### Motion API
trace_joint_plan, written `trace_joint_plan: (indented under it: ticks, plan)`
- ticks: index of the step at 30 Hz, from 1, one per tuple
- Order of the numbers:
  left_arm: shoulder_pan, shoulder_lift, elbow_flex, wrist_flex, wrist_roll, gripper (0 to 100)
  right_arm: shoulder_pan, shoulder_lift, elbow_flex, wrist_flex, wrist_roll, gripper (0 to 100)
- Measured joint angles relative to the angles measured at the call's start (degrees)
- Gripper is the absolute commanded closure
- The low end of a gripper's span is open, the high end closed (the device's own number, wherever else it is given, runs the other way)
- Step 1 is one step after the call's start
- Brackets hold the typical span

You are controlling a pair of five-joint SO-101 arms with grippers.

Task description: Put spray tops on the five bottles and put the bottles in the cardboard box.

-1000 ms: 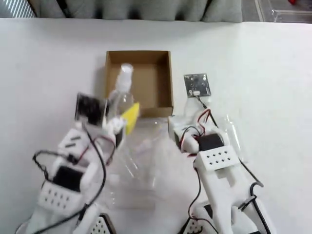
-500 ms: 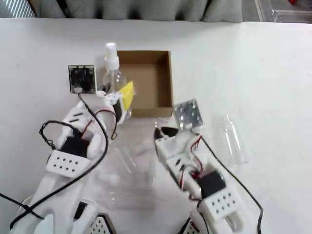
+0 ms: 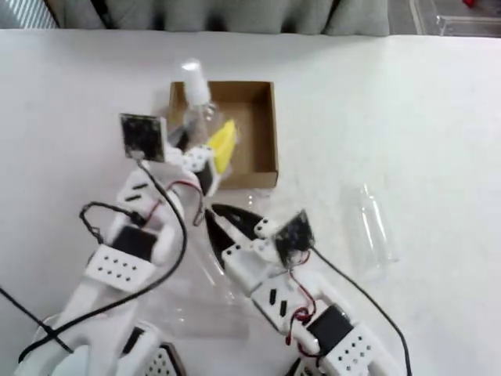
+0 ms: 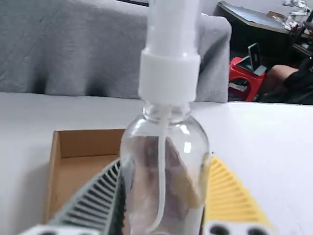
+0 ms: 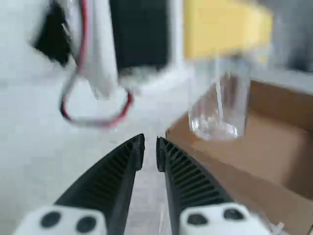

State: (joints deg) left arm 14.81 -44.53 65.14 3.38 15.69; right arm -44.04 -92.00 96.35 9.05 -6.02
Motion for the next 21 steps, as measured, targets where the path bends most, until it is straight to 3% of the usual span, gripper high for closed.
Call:
trace_joint_plan:
  ticks: [9, 16, 21]
  plan:
    - [1.8, -14.9, 6.6, 0.4, 0.0, 96, 0.0, 1.3, 0.0, -1.8, 0.1, 98.1]
    - [6.2, -25.4, 6.6, 11.1, 0.0, 96, 0.0, 1.3, 0.0, -1.8, 0.1, 98.1]
    - [6.5, -26.8, 6.7, 12.5, 0.0, 96, 1.8, 1.3, 0.0, -1.8, 0.3, 98.1]
